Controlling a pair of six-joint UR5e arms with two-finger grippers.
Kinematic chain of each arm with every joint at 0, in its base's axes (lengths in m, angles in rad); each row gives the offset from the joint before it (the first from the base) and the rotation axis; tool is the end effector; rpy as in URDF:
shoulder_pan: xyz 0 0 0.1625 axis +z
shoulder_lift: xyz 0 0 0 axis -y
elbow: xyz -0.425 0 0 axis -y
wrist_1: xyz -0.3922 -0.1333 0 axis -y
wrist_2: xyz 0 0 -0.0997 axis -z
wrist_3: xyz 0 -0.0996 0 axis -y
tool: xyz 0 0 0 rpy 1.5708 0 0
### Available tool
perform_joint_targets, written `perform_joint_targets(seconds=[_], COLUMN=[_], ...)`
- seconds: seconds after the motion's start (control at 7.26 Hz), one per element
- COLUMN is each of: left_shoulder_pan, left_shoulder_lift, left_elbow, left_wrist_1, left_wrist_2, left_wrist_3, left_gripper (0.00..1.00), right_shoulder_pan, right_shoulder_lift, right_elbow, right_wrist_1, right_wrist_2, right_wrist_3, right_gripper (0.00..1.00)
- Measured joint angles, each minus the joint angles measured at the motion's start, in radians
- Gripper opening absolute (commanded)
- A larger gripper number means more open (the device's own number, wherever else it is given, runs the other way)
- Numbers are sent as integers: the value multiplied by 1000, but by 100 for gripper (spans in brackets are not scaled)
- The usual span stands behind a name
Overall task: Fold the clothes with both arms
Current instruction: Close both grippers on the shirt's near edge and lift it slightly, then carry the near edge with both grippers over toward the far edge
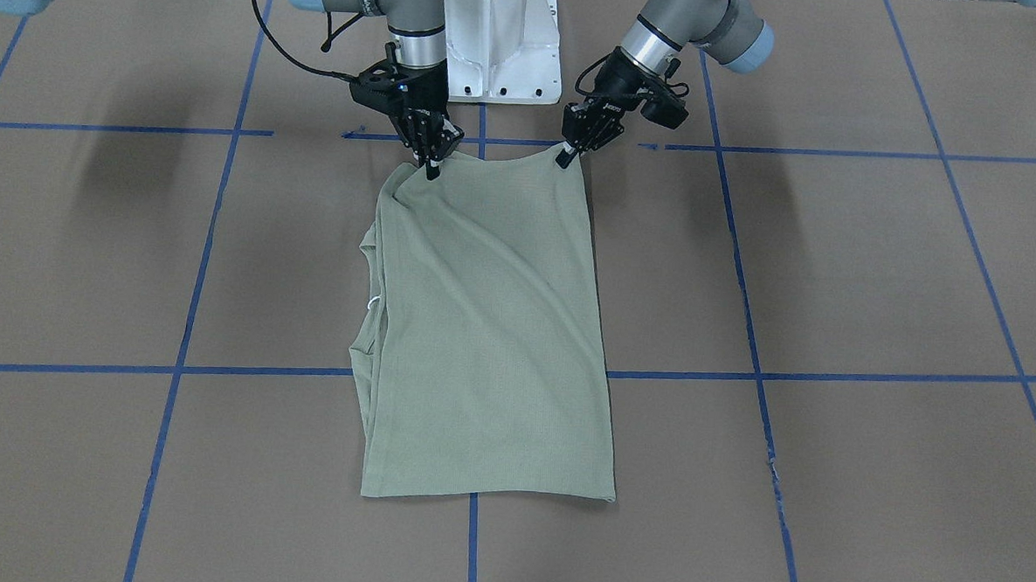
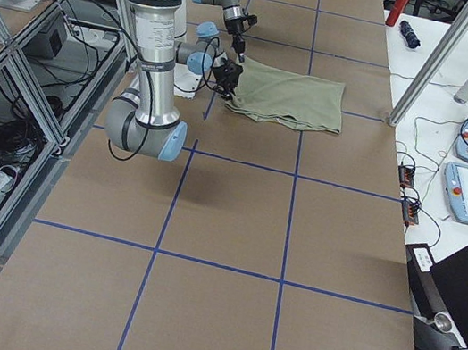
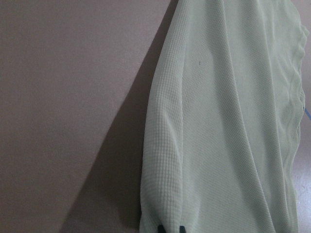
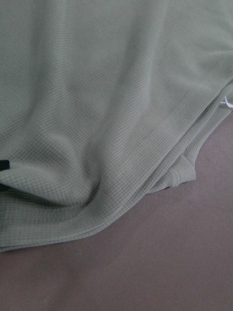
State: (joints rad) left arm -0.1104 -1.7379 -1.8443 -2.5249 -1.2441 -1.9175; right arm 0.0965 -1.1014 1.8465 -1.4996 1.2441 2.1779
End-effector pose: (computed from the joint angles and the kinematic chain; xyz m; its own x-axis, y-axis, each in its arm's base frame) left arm 0.5143 -0.2233 0.3327 0.0216 -0.3262 -0.9451 0.4526 0.8460 -0.2817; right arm -0.5987 -0.2240 0.2676 0.3751 0.5792 0.7238 -0.6550 0.7181 -0.2351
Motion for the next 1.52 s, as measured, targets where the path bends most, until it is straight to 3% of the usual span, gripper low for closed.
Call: perform_joint_targets(seconds=[0.41,0.69,0.96,1.1,1.24,1.52], left_shoulder_pan=[-3,-9,-15,-17,-21,-61], left_shoulder_lift=[14,40,37,34,32,-3], left_elbow=[-58,-282,-505,-561,-571,-500], left_wrist_1=[23,211,452,516,545,561], left_wrist_2=[-21,-105,-193,-217,-226,-231], left_wrist_3=[16,44,48,49,56,128], left_gripper=[0,0,0,0,0,0], right_shoulder_pan=[3,6,-9,-11,-9,37], right_shoulder_lift=[1,-15,3,21,32,75], right_elbow=[46,206,440,496,496,392], right_wrist_1=[-5,-88,-311,-377,-400,-369], right_wrist_2=[2,19,70,84,88,87], right_wrist_3=[18,18,19,18,12,-32], right_gripper=[0,0,0,0,0,0])
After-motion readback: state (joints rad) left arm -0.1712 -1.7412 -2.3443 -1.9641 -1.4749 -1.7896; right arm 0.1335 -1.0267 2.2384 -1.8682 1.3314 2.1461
